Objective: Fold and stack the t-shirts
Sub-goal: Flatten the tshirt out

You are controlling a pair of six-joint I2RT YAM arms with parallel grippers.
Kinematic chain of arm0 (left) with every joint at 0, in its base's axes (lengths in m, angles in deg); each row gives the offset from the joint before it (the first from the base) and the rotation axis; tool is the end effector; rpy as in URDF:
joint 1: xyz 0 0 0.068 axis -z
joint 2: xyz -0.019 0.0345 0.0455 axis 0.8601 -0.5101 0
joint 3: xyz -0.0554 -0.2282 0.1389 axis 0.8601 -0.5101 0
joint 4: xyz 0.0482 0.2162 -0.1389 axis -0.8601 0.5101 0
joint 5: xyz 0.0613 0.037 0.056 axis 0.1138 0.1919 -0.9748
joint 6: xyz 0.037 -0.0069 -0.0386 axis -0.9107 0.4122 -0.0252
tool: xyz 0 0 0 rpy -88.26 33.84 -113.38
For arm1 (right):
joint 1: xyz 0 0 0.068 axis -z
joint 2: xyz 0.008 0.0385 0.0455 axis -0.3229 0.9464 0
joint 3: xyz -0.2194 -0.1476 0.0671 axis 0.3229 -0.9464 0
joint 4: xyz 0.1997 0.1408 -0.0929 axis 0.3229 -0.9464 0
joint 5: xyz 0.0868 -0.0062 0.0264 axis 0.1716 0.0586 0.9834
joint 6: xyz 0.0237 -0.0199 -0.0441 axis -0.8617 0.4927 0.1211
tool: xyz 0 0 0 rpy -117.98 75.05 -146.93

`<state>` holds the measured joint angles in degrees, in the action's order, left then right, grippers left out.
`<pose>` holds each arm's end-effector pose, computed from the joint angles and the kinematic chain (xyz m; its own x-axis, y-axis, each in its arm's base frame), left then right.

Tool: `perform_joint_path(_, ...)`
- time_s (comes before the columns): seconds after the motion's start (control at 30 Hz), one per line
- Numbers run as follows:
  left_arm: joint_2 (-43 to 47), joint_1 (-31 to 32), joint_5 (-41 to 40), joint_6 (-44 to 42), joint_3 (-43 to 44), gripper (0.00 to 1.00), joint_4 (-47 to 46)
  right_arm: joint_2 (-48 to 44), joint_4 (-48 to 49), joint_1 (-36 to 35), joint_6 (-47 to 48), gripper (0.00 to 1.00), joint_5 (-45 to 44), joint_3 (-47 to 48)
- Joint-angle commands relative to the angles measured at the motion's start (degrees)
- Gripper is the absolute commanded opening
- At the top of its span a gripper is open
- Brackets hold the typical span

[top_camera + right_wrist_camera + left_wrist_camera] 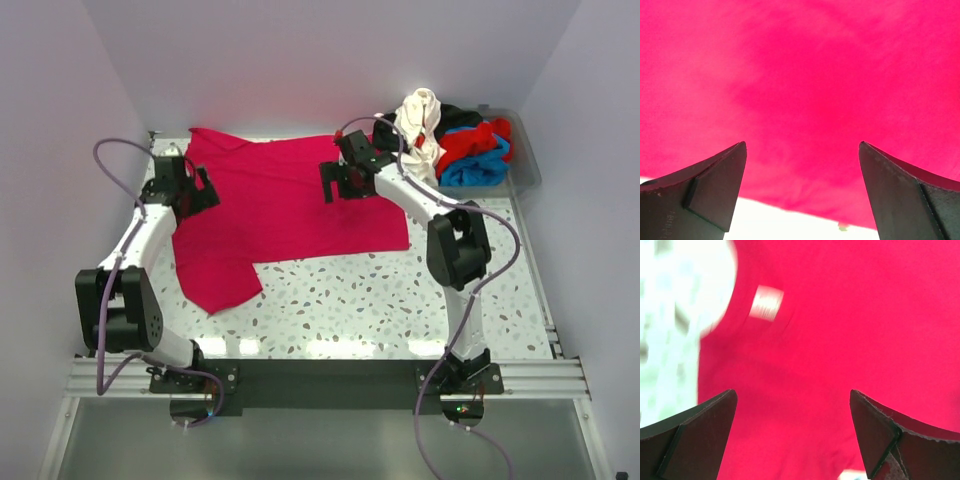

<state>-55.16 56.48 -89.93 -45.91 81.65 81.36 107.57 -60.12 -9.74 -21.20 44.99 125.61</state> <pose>0.3368 0.0209 0.2736 -0.5628 -0.4176 -0.7133 -0.3833 0.8965 -0.2223 0.4220 0.2275 0.2340 -0.7925 -0.1231 -0.5973 -0.2424 0.9623 0.1233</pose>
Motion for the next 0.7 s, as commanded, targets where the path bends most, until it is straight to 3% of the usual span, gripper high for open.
perform_joint_path(0.0, 4.52, 0.04, -5.8, 3.57, -7.84, 1.0, 6.91, -5.57, 1.01, -4.28, 0.89, 0.96, 2.87, -3.79)
perform_joint_path(0.23, 5.6, -0.4, 1.66, 4.46, -16.11, 1.0, 1.83, -7.6, 2.15, -10.79, -0.95, 0.96, 4.27, -8.55)
perform_joint_path(0.47, -0.72, -0.49, 2.63, 3.15, -16.38, 1.0, -2.4, -6.03, 4.44, -11.15, -3.59, 0.96, 6.22, -10.93)
perform_joint_path(0.67, -5.65, -0.4, 3.6, 2.09, -15.24, 1.0, -4.77, -1.37, 2.59, -10.97, -3.85, 0.96, 3.93, -6.8)
